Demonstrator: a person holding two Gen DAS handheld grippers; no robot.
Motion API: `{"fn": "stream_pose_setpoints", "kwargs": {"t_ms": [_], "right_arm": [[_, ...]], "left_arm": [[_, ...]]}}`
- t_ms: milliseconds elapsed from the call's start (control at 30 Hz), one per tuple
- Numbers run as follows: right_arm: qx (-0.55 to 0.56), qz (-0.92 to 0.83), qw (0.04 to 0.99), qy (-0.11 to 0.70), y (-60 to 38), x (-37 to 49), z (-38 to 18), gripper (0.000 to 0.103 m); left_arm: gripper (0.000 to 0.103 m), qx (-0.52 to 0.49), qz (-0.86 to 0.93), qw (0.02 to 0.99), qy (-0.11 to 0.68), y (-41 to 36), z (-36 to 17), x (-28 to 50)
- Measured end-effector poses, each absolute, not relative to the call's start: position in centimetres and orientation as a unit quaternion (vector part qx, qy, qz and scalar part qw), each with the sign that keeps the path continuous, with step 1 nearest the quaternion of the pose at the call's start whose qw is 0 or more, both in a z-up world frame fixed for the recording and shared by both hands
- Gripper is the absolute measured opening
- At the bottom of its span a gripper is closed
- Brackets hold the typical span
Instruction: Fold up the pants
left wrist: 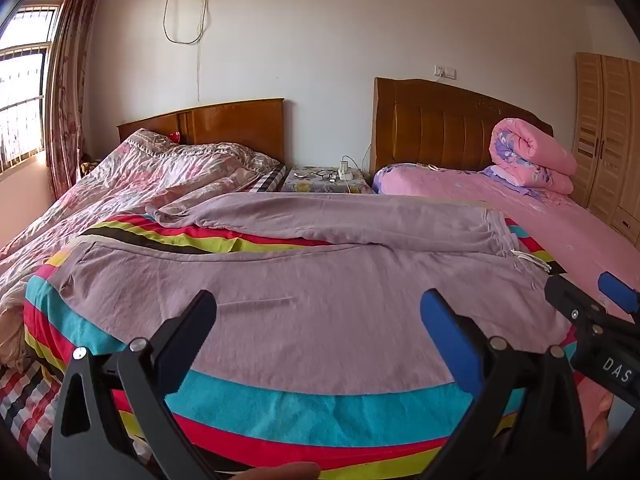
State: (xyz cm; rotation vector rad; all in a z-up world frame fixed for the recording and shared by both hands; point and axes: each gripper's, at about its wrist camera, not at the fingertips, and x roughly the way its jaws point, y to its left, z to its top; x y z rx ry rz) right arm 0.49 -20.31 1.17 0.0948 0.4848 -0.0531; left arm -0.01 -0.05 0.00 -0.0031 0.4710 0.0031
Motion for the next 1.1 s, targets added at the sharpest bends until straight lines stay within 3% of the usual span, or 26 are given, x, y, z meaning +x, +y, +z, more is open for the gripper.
{"fn": "stream_pose_setpoints", "kwargs": {"t_ms": [1100], "right_arm": [[0.058,-0.028,0.965,0.253,-20.7,0.8,0.7,0.099]], "left_arm": [[0.102,0.013,0.015,0.968,0.249,0.0,-1.1,0.6]]}}
